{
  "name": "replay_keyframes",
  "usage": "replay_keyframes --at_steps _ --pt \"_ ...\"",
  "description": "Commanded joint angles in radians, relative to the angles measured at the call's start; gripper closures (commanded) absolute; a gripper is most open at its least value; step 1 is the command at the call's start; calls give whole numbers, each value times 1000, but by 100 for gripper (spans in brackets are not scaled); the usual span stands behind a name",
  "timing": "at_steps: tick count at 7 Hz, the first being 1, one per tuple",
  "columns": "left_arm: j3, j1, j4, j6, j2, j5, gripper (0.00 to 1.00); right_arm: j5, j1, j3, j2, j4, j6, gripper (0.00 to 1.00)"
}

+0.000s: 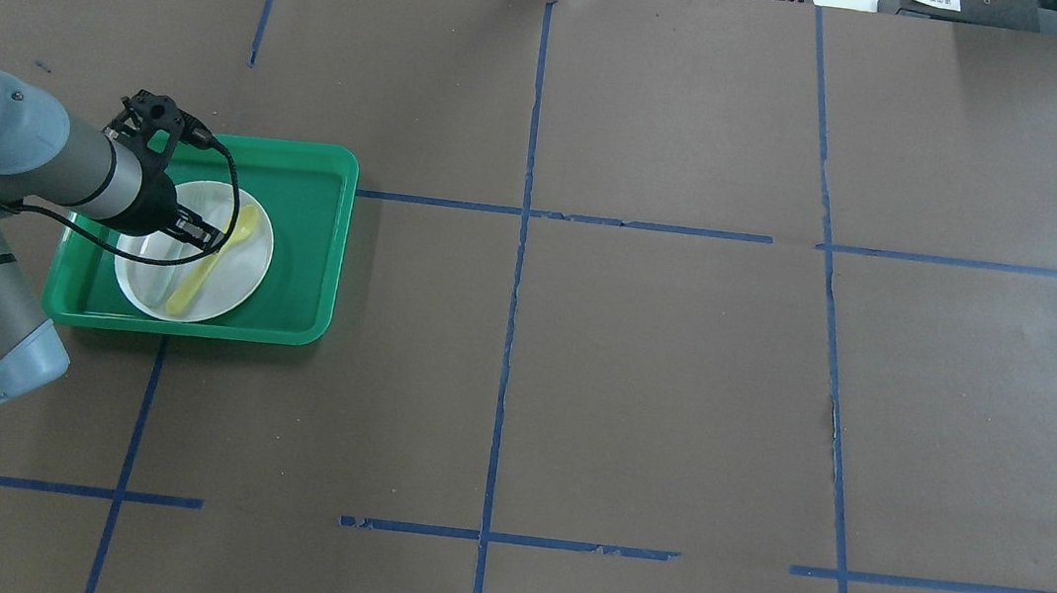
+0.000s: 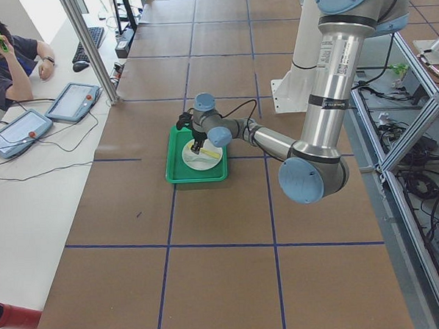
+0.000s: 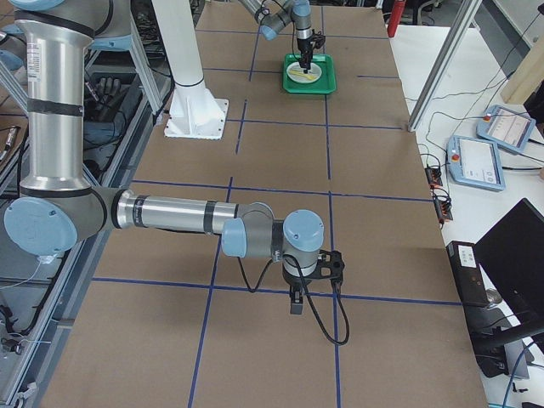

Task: Place spoon
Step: 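Lower the left gripper and close it on the yellow spoon handle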

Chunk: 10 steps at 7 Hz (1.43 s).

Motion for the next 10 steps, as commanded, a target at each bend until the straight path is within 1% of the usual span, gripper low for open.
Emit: replay_keyframes --at_steps 1,6,7,9,10 --pt "6 12 0 -2 0 0 52 0 0 0 -1 0 0 0" --pt "9 28 0 -4 -3 0 53 0 0 0 0 0 0 0" --pt "9 28 0 -4 -3 0 54 0 0 0 -1 1 0 0" --pt "10 28 2 -2 -3 0 62 0 0 0 0 1 0 0" --pt "10 28 2 -2 -3 0 62 0 0 0 0 1 0 0"
